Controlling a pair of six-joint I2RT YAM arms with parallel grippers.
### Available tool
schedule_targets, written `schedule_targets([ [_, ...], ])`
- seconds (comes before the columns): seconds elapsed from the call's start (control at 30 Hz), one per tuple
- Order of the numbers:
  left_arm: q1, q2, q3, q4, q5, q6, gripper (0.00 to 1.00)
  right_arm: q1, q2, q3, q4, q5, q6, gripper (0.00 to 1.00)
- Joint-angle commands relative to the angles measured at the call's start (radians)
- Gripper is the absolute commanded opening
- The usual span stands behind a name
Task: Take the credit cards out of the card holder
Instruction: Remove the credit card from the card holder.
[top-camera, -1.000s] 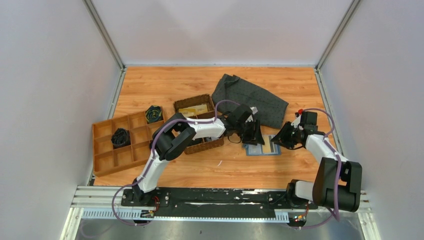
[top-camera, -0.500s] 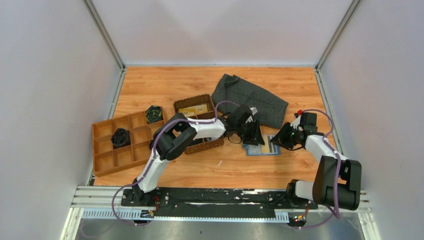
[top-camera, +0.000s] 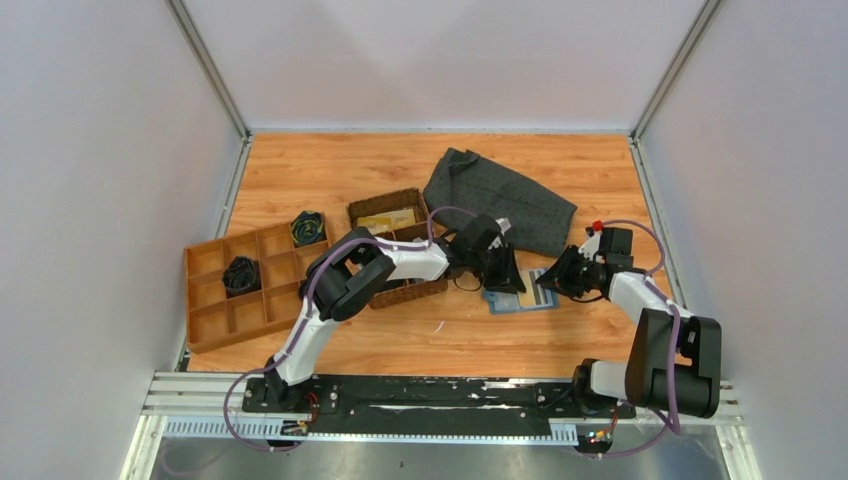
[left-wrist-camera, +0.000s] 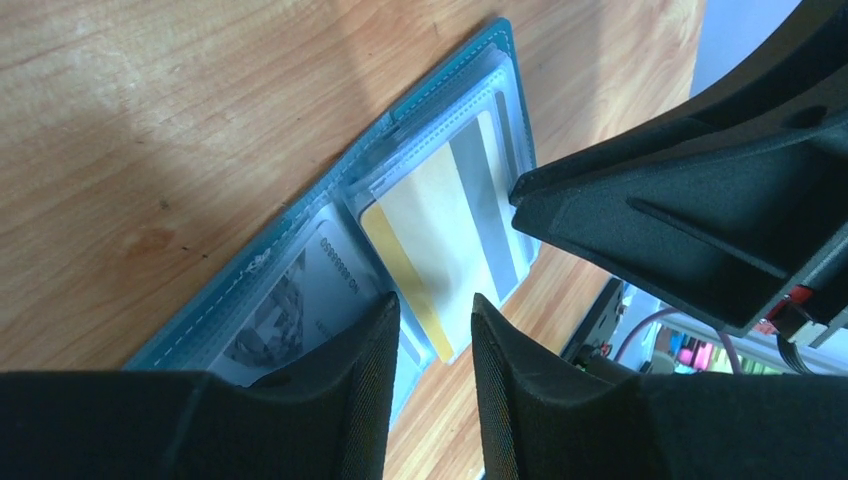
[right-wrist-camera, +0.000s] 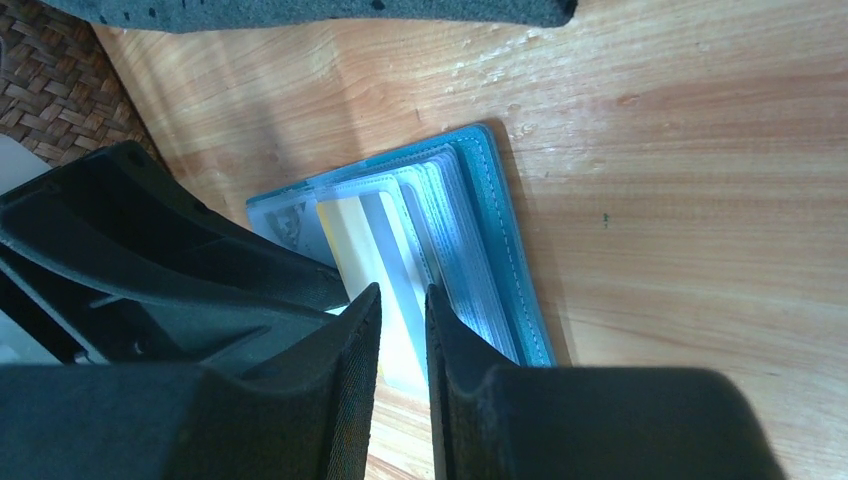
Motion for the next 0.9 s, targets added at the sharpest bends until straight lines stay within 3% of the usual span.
schedule_targets([
  [0.0, -0.007, -0.003, -0.04, 0.006, -0.04, -0.01, 0.35, 0.009, 0.03, -0.054, -0.037, 0.003, -0.002, 0.26],
  [0.4, -0.007, -0.012, -0.062, 0.083, -0.043, -0.053, 0.17, 0.009, 0.035, -0.052, -0.036, 0.003, -0.004, 0.25],
  [0.57, -0.003, -0.018, -0.07, 0.086, -0.047, -0.049, 0.0, 0.008, 0.039, -0.053, -0.037, 0.008, -0.007, 0.25],
  [0.87, 0.008, -0.042, -0.108, 0.097, -0.049, -0.045, 0.0, 0.009, 0.053, -0.045, -0.042, 0.02, -0.011, 0.25],
])
